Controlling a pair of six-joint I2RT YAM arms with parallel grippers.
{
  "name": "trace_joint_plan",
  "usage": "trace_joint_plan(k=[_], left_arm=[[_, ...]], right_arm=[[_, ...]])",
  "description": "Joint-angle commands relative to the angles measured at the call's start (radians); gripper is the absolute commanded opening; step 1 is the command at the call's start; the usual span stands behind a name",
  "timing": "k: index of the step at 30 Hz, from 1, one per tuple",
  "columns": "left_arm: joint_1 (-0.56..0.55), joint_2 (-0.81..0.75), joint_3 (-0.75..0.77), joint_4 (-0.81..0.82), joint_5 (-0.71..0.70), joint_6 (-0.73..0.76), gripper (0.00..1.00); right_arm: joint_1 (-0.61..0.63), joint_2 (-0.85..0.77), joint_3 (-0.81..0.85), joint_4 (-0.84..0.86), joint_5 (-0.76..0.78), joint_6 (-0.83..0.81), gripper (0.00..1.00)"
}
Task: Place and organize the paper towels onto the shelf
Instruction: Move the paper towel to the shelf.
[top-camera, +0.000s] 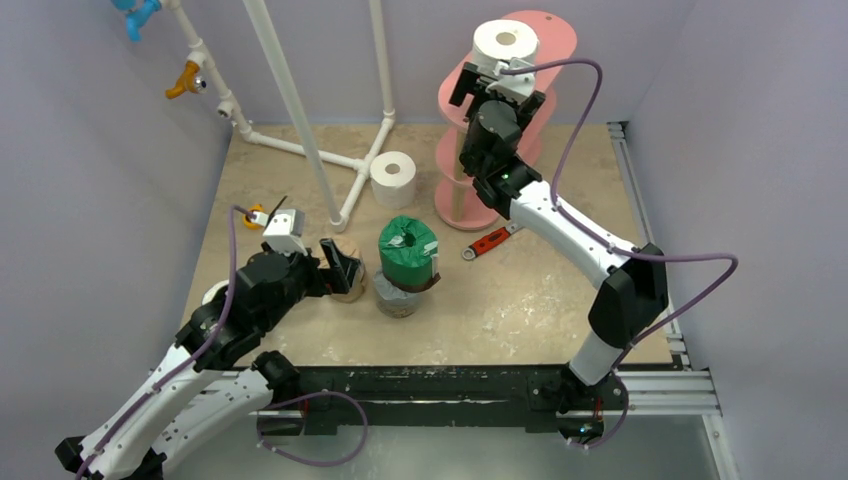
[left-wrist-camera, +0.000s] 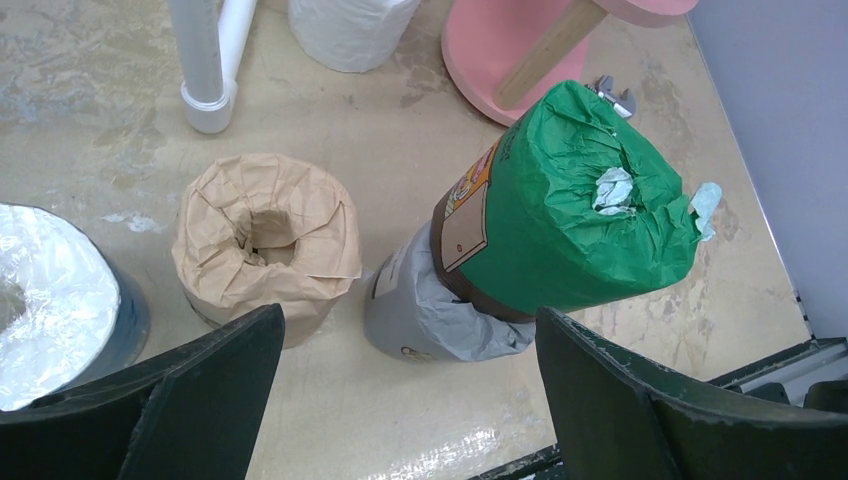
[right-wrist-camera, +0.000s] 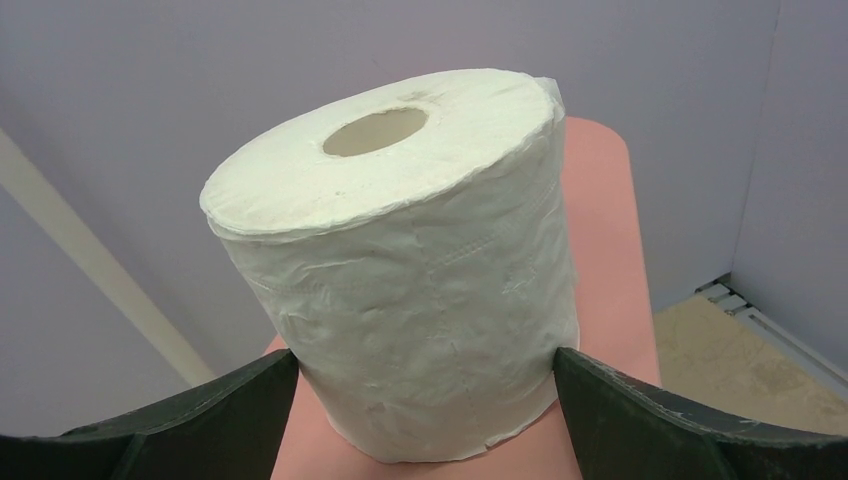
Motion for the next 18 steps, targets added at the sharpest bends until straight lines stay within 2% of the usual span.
trace_joint_plan(k=[1, 18], left_arm=[[-0.004, 0.007, 0.006, 0.023, -0.012, 0.001, 0.95], [-0.004, 0.029, 0.012, 0.040, -0.006, 0.009, 0.95]], right_arm=[[-0.018, 0.008, 0.053, 0.008, 0.035, -0.027, 0.99], [-0.073, 0.053, 0.078, -0.011, 0.025, -0.016, 0.99]])
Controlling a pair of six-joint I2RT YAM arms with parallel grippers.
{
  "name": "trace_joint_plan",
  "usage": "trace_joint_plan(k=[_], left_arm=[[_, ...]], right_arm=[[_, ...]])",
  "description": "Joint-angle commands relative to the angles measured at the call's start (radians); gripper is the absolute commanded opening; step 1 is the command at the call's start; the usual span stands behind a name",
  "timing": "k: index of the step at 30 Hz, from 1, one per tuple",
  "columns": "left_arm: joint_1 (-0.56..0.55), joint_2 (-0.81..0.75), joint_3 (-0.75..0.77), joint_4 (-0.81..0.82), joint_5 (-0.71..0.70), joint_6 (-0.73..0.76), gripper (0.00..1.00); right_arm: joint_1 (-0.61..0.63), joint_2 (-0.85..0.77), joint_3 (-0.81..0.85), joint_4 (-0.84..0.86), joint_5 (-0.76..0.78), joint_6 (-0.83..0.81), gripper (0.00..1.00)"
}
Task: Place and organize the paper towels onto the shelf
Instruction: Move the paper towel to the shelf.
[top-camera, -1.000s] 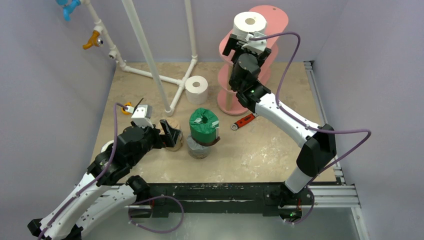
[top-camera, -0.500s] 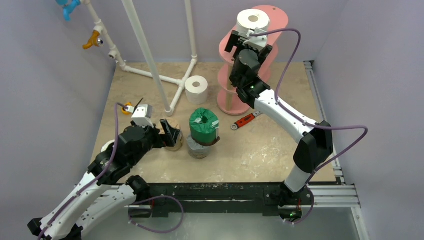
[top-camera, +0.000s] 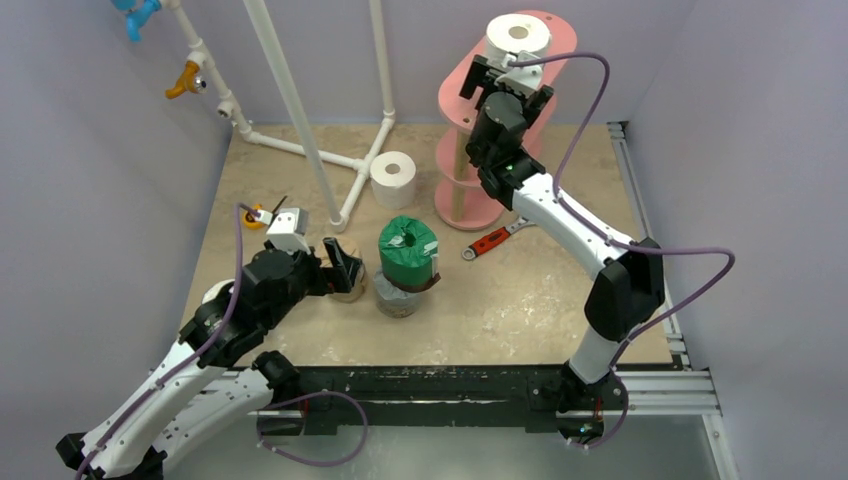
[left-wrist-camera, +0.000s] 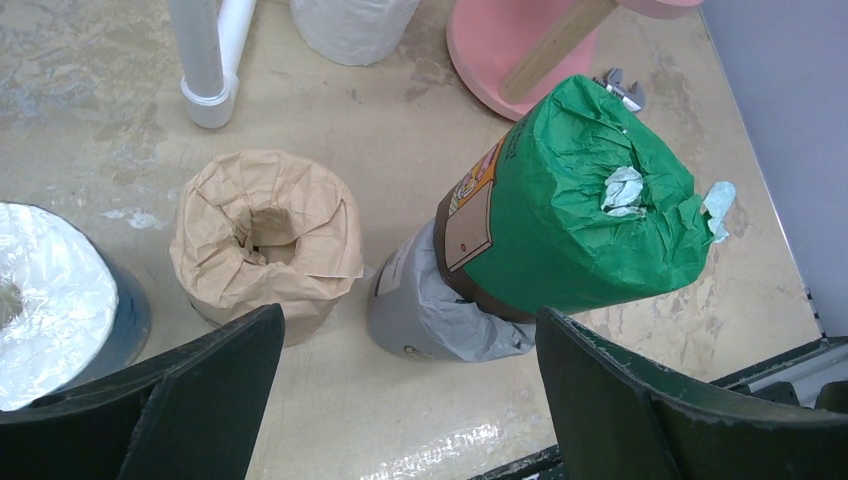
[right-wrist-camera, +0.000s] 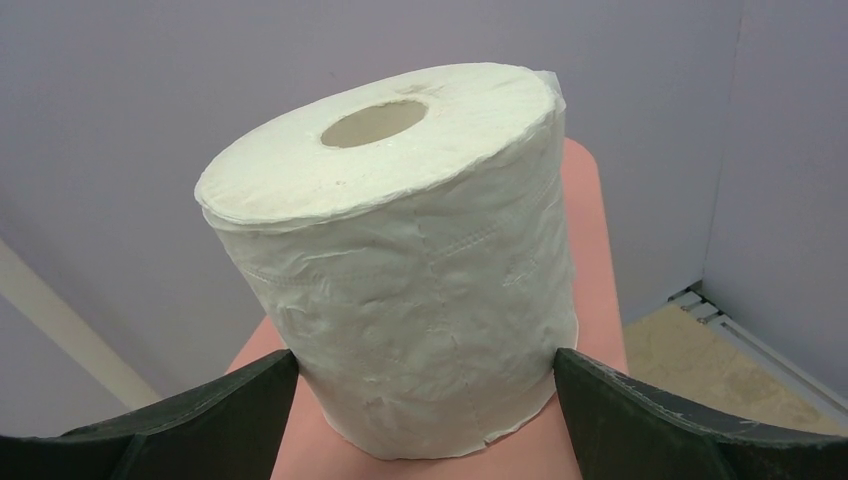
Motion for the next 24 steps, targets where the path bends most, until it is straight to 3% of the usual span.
trace_joint_plan(k=[1, 24], left_arm=[[-0.004, 0.004, 0.011, 0.039, -0.004, 0.007, 0.95], [-0.004, 0.031, 0.005, 0.063, 0.005, 0.012, 0.95]], right_arm=[[-0.020, 0.020, 0.048, -0.011, 0.025, -0.005, 0.99], [-0.081, 0.121, 0.161, -0.040, -0.023, -0.010, 0.99]])
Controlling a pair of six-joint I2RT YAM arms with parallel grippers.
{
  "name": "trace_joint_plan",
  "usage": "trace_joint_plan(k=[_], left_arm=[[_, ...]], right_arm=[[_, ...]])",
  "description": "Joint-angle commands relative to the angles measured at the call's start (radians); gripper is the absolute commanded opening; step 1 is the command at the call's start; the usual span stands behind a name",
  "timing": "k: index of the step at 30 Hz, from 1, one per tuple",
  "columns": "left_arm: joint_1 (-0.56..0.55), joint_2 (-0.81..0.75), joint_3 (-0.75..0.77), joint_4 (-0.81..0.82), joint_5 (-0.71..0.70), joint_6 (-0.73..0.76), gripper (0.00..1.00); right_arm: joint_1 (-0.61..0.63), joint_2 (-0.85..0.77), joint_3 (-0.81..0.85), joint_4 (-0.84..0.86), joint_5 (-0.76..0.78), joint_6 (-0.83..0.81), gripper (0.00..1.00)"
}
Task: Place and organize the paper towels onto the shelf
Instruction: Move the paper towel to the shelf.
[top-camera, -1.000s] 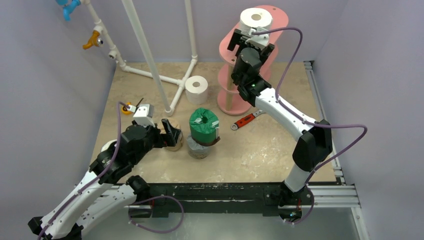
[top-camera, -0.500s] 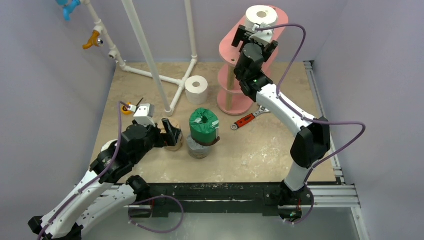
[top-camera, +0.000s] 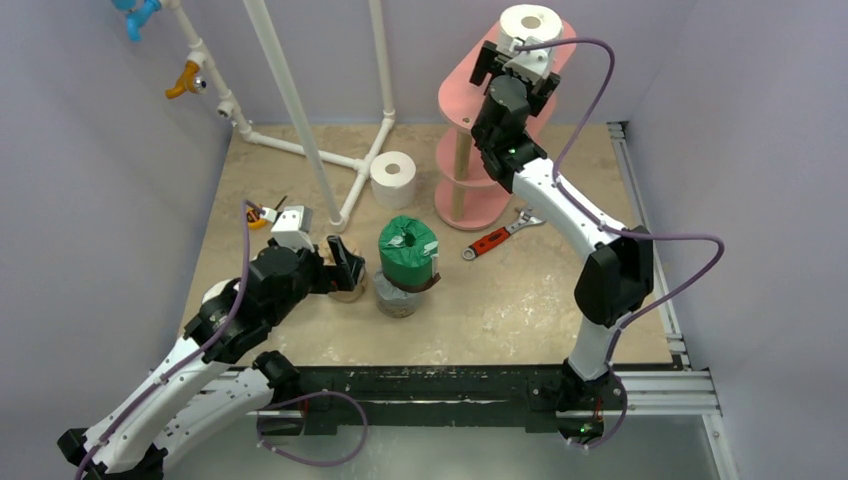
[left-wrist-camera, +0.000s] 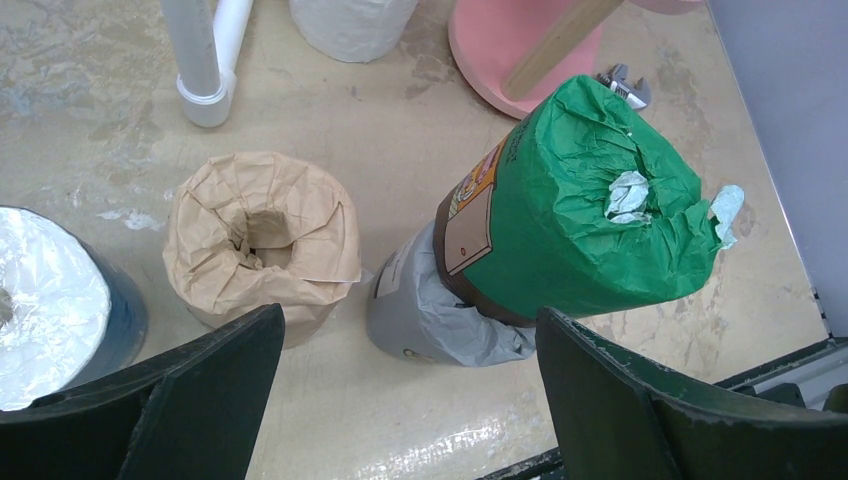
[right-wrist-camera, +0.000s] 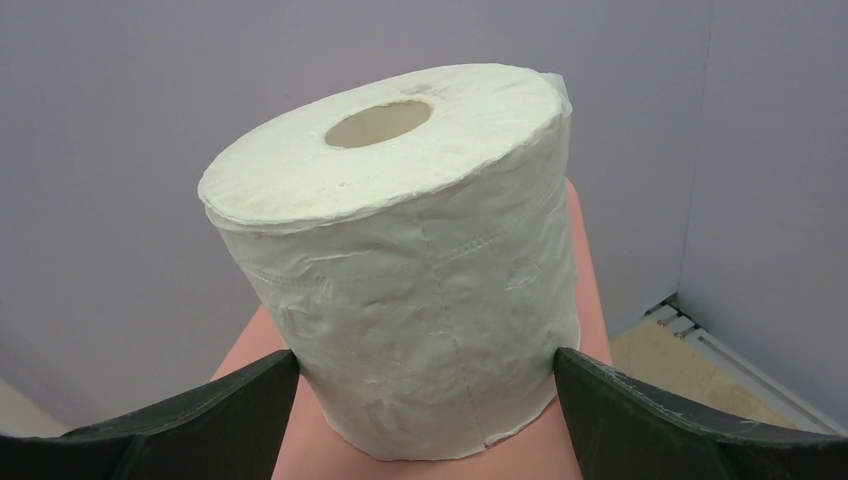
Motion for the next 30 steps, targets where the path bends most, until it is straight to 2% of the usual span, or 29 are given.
trace_joint_plan(k=[1, 13, 30], left_arm=[[-0.004, 0.002, 0.004, 0.048, 0.004, 0.012, 0.95], [-0.004, 0.015, 0.008, 0.047, 0.001, 0.019, 0.95], [-0.004, 0.005, 0.010, 0.051, 0.027, 0.015, 0.95]], right_arm=[[-0.011, 0.032, 0.051, -0.016, -0.019, -0.003, 0.99], [-0.018, 0.069, 0.103, -0.037, -0.025, -0.002, 0.99], [-0.018, -0.044, 0.051, -0.095, -0.096, 0.042, 0.99]])
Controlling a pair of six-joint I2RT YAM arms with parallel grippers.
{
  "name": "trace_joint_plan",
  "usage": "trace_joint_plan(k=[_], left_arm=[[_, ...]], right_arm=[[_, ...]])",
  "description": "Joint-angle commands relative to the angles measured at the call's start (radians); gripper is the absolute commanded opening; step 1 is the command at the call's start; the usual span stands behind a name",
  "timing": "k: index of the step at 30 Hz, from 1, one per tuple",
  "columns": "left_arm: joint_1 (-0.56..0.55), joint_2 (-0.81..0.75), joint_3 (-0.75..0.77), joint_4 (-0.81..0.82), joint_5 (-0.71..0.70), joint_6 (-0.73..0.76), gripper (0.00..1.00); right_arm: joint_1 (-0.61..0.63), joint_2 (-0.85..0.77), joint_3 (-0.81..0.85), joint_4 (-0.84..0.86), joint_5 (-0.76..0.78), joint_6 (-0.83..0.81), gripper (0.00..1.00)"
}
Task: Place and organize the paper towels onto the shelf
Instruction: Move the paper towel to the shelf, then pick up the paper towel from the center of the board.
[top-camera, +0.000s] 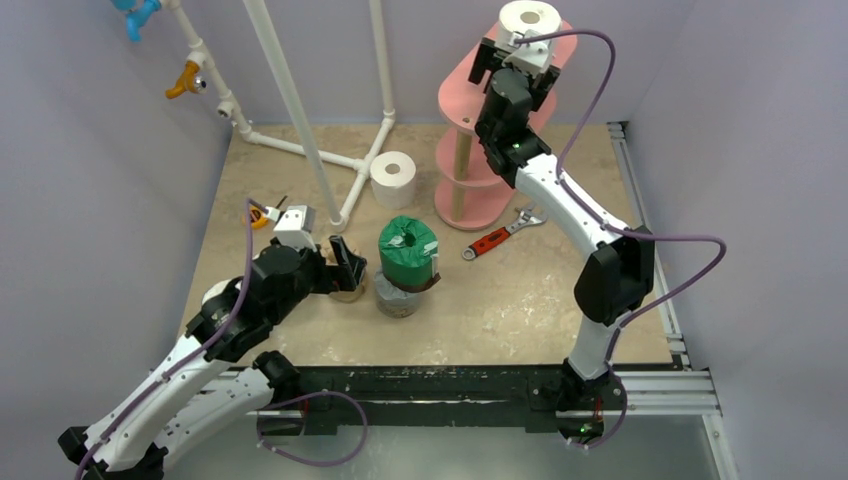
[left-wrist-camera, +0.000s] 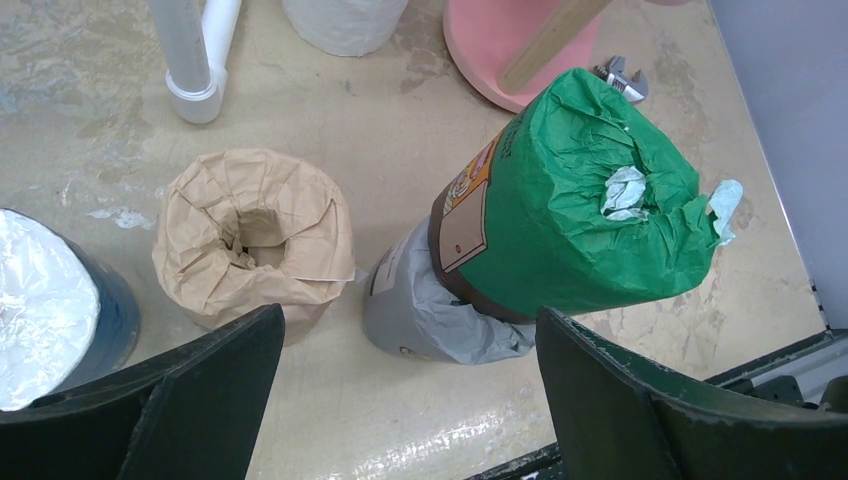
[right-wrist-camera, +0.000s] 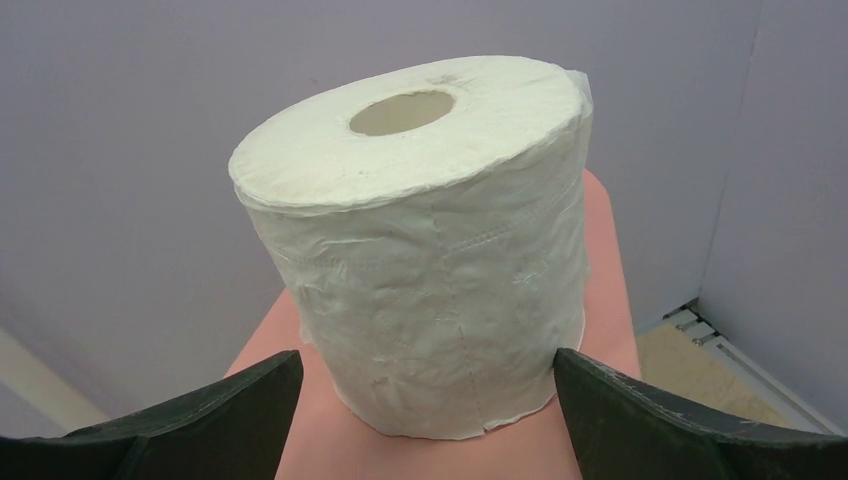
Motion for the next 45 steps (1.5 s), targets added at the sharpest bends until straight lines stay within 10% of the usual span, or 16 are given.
trace_joint_plan(k=[1, 25, 45], left_arm=[[-0.004, -0.011, 0.010, 0.048, 0.018, 0.015, 0.95], [-0.004, -0.072, -0.003, 0.046, 0.082, -0.014, 0.95], [-0.004, -0.200, -0.063, -0.040, -0.054, -0.121, 0.94]], right_arm=[[-0.002, -0.064, -0.005, -0.011, -0.022, 0.026, 0.99], [0.103, -0.393, -0.199, -0.263, -0.029, 0.169, 0.99], [0.104, -0.996, -0.591, -0.616, -0.455, 0.470, 0.99]])
